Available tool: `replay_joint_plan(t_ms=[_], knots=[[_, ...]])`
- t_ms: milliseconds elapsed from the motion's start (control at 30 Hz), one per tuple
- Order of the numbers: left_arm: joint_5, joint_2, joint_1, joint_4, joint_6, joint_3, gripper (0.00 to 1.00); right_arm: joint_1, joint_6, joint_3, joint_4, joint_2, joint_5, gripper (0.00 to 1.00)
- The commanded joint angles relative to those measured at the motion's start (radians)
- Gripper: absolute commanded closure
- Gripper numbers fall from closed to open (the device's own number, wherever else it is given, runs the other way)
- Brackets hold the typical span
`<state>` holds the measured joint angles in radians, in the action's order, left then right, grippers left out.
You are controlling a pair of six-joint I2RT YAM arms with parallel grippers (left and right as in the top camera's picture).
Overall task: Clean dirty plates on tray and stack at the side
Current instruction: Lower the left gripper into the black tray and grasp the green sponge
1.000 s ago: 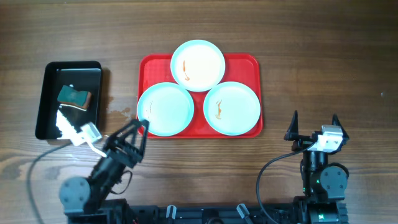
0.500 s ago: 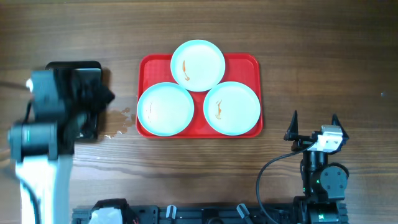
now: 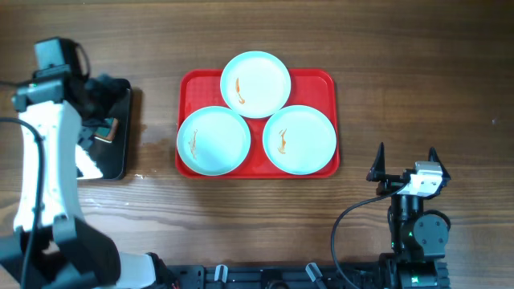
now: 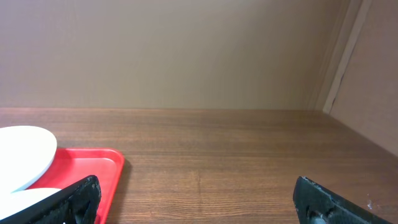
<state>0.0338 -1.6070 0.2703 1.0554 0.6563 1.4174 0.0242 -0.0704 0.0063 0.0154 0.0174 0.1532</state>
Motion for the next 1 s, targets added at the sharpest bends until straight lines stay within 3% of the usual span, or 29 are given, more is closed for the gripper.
replay_joint_plan(t_ms=[0, 333, 567, 700, 833, 967], knots=[[0.007, -0.094, 0.085, -0.014, 0.101, 0.014, 0.01, -0.006, -0.008, -0.001, 0.003, -0.013, -0.015, 0.0], [0.013, -0.261, 0.116, -0.177, 0.1, 0.014, 0.06, -0.006, -0.008, -0.001, 0.003, -0.013, -0.015, 0.01], [0.193, -0.314, 0.116, -0.243, 0.1, 0.014, 0.16, -0.006, -0.008, -0.001, 0.003, -0.013, -0.015, 0.0], [0.188, -0.348, 0.116, -0.282, 0.101, 0.014, 0.17, -0.006, -0.008, -0.001, 0.003, -0.013, -0.015, 0.0], [0.186, -0.393, 0.113, -0.302, 0.112, 0.014, 0.17, -0.006, -0.008, -0.001, 0.003, -0.013, -0.015, 0.0], [0.126, -0.418, 0.113, -0.325, 0.112, 0.013, 0.06, -0.006, -0.008, -0.001, 0.003, -0.013, -0.015, 0.0]])
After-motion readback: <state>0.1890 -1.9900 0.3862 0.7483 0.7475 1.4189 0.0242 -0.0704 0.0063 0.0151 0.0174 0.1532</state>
